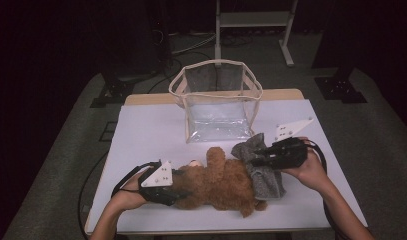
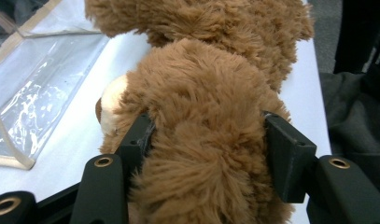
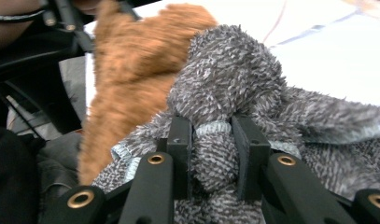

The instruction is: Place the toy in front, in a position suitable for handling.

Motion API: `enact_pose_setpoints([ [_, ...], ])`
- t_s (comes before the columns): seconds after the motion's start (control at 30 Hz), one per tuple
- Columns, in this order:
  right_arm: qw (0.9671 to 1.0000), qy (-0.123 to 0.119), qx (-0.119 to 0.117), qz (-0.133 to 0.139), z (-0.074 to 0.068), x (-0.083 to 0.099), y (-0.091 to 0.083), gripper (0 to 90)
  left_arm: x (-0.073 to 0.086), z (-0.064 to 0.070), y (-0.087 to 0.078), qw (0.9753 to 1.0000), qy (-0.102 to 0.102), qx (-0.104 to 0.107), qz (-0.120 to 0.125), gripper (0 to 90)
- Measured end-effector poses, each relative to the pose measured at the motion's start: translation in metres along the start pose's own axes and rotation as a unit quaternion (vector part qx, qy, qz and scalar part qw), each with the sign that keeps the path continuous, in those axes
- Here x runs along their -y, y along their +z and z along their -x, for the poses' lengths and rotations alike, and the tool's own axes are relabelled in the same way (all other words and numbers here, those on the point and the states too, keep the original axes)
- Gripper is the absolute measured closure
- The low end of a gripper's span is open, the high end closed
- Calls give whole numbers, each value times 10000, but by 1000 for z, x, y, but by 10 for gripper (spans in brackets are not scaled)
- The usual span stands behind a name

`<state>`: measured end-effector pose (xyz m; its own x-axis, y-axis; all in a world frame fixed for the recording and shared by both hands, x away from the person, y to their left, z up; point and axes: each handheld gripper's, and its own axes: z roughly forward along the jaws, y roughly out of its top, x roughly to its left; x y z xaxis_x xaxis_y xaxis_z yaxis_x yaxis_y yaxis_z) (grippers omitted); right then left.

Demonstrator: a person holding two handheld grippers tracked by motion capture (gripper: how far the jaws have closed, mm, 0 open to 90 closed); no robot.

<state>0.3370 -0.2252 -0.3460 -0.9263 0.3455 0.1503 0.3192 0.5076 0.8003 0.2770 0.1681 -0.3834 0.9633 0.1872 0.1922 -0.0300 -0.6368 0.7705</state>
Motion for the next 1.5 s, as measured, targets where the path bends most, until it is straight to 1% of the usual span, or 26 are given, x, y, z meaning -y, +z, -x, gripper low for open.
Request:
enact_pose_setpoints([
  [0.07, 9999, 89, 41, 22, 5, 2, -8, 706, 1, 1, -1, 10000, 60, 58, -4, 425],
  [0.1, 9999, 103, 55, 18, 6, 2, -9, 706, 1, 1, -1, 10000, 48, 86, 13, 425],
  [0.2, 10000, 49, -1, 43, 3, -2, -9, 705, 0, 2, -1, 9999, 94, 131, -13, 425],
  [0.23, 10000, -61, -65, 40, -2, -8, -5, 704, 0, 3, 0, 9999, 105, 134, 7, 423],
  [0.3, 9999, -100, -102, 44, -4, -10, -2, 704, 0, 3, 0, 9998, 123, 130, 7, 423],
  [0.37, 9996, -201, -186, -15, -9, -17, 6, 704, 0, 4, 0, 9998, 131, 115, 19, 423],
  [0.4, 9994, -225, -245, -85, -10, -17, 12, 704, 0, 4, 0, 9999, 126, 109, 41, 423],
  [0.47, 9994, -220, -216, -149, -10, -15, 14, 704, 1, 5, 1, 9998, 119, 104, 79, 424],
  [0.53, 9995, -129, -232, -146, -7, -8, 12, 704, 1, 4, 2, 9998, 97, 111, 98, 427],
  [0.57, 9996, -73, -211, -193, -5, -2, 8, 705, 1, 4, 4, 9998, 73, 109, 132, 429],
  [0.6, 9996, -73, -211, -193, -5, -2, 8, 705, 1, 4, 4, 9998, 73, 109, 132, 430],
  [0.63, 9996, 67, -151, -241, -2, 8, 2, 704, -2, 3, 6, 9998, 97, 129, 84, 431],
  [0.67, 9996, 104, -120, -238, 0, 10, -1, 704, -4, 3, 8, 9998, 105, 133, 77, 431],
  [0.7, 9996, 156, -83, -221, 0, 12, -4, 704, -5, 3, 9, 9998, 126, 147, 55, 431],
  [0.77, 9997, 159, -51, -198, 0, 12, -7, 704, -6, 3, 10, 9997, 152, 162, 38, 430],
  [0.8, 9999, 96, -17, -105, -2, 6, -11, 704, -8, 3, 13, 9997, 174, 156, 16, 430],
  [0.83, 9999, 96, -17, -105, -2, 6, -11, 704, -8, 3, 13, 9997, 174, 156, 16, 430],
  [0.9, 10000, -29, -63, -49, -6, -3, -8, 705, -10, 3, 15, 9997, 196, 148, 3, 430],
  [0.93, 9998, -121, -154, -35, -9, -9, -1, 704, -11, 2, 16, 9997, 204, 159, 4, 430],
  [1.0, 9997, -147, -197, -48, -11, -12, 2, 704, -11, 2, 17, 9997, 181, 162, 29, 430],
  [1.07, 9991, -260, -336, -69, -17, -16, 15, 704, -11, -1, 19, 9996, 169, 198, 69, 431],
  [1.17, 9989, -261, -376, -112, -18, -13, 21, 704, -11, -2, 20, 9996, 157, 218, 91, 431],
  [1.23, 9989, -195, -405, -106, -16, -8, 23, 704, -10, -2, 20, 9996, 158, 209, 126, 430],
  [1.3, 9989, -137, -435, -47, -14, -3, 20, 705, -9, -1, 20, 9996, 131, 208, 154, 430],
  [1.4, 9992, -66, -388, -28, -12, 1, 15, 705, -10, -1, 21, 9996, 122, 200, 155, 431],
  [1.5, 9993, -147, -327, -42, -15, -2, 15, 705, -12, -1, 23, 9996, 141, 191, 128, 430],
])
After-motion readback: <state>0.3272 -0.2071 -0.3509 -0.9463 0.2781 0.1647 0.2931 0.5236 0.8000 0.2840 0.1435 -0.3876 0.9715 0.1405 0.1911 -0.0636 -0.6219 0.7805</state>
